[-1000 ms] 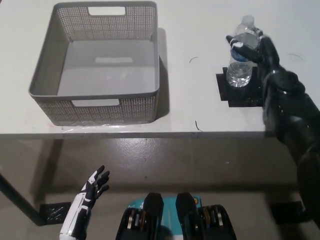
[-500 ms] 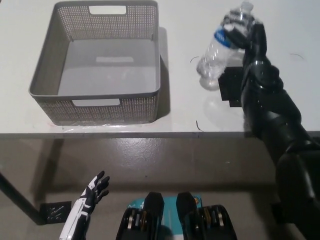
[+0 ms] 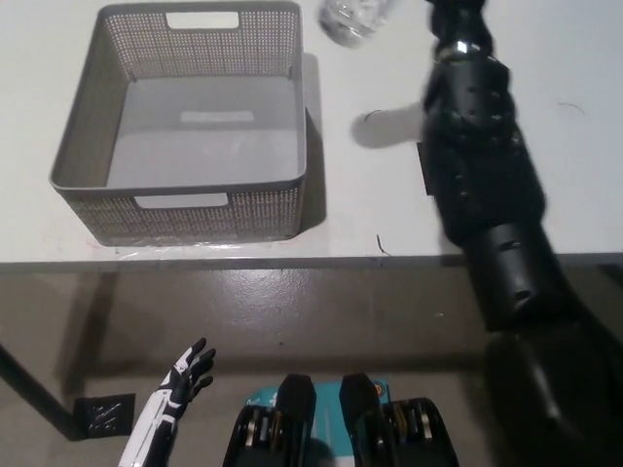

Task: Use the right hand to pick up a water botttle and place it into a container on the left side

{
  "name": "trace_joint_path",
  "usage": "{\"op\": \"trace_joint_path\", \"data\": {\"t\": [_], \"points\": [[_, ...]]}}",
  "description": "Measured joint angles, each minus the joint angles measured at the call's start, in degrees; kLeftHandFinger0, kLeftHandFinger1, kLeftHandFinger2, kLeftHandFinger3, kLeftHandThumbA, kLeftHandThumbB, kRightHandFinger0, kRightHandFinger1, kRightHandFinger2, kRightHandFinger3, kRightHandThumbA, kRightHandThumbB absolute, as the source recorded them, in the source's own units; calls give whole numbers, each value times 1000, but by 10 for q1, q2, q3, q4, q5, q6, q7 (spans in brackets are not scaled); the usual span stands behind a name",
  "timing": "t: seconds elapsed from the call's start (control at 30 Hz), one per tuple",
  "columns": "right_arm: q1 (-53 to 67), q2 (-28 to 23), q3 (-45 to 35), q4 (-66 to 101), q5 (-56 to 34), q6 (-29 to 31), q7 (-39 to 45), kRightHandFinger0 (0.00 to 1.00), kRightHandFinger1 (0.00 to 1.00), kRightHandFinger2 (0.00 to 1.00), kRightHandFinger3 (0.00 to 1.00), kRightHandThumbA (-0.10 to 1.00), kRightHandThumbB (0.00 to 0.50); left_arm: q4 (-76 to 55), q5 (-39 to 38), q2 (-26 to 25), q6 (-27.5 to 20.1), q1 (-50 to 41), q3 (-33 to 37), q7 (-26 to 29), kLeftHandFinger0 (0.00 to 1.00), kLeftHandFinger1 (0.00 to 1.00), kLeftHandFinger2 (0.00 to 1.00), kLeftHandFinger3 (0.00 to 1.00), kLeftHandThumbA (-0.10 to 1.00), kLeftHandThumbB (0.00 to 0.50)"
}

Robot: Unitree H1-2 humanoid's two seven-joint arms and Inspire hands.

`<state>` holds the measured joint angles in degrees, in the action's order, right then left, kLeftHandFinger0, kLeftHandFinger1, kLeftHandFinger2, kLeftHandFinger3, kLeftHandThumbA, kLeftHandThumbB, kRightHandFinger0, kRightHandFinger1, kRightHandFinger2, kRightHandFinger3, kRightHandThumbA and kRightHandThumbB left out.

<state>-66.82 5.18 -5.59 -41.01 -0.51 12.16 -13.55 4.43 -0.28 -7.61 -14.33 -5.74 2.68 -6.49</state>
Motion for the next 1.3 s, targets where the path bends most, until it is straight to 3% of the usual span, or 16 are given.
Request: {"op": "trace_joint_path", "data": {"t": [0.07,0.2,0.3,0.43,0.47,0.5,0.63,0.83,0.9,0.93,0.97,1.0,1.03,1.13,1.2,1.3], "points": [[-14,17,17,11,6,-6,0,0,205,603,743,-100,81,0,2,-2,-1,0,3,-1,1000,1000,1000,1000,1000,189],[-50,49,51,-2,18,-21,-1,0,223,626,715,-100,121,0,5,-2,-4,0,10,-4,1000,1000,1000,1000,1000,187],[-68,62,63,-44,26,-22,-2,0,230,652,730,-100,118,0,8,-3,-4,0,12,-4,1000,1000,1000,1000,1000,175],[-86,73,80,-122,38,-21,-8,0,139,547,579,-100,111,0,10,-8,-7,0,14,-4,1000,1000,1000,1000,1000,172],[-89,73,86,-149,43,-21,-11,0,112,514,477,-100,112,0,11,-9,-8,1,15,-4,1000,1000,1000,1000,1000,168],[-92,73,87,-170,45,-20,-14,0,107,514,438,-100,113,0,12,-9,-8,1,15,-4,1000,1000,1000,1000,1000,164],[-103,73,88,-264,49,-15,-24,0,245,718,665,-100,107,0,17,-9,-9,2,19,-4,1000,1000,1000,1000,1000,174],[-107,70,88,-344,53,-8,-36,0,320,786,675,-100,101,0,18,-10,-10,6,23,-5,1000,1000,1000,1000,1000,147],[-107,66,88,-362,53,-6,-38,43,415,842,718,-100,136,-1,20,-11,-10,8,24,-6,1000,1000,1000,1000,1000,136],[-107,65,89,-367,53,-5,-39,162,547,975,833,-3,202,-1,20,-12,-10,9,24,-6,1000,1000,1000,1000,1000,131],[-107,64,89,-371,54,-4,-41,353,695,1000,879,217,270,-2,21,-12,-10,9,25,-7,1000,1000,1000,1000,1000,130],[-106,63,89,-374,54,-3,-42,425,683,906,806,332,277,-2,21,-12,-10,10,26,-7,1000,1000,1000,1000,1000,130],[-106,60,90,-376,55,-1,-43,650,929,1000,1000,558,365,-2,21,-13,-10,12,26,-9,1000,1000,1000,1000,1000,136],[-105,54,93,-377,56,5,-33,937,1000,1000,1000,721,394,-2,21,-15,-9,17,26,-12,1000,1000,1000,1000,1000,143],[-105,48,96,-377,57,10,-22,1000,1000,1000,1000,761,402,-2,22,-16,-9,20,27,-12,1000,1000,1000,1000,1000,134],[-103,37,100,-376,57,18,1,1000,1000,1000,1000,960,468,-2,25,-19,-9,23,28,-13,1000,1000,1000,1000,1000,140]]}}
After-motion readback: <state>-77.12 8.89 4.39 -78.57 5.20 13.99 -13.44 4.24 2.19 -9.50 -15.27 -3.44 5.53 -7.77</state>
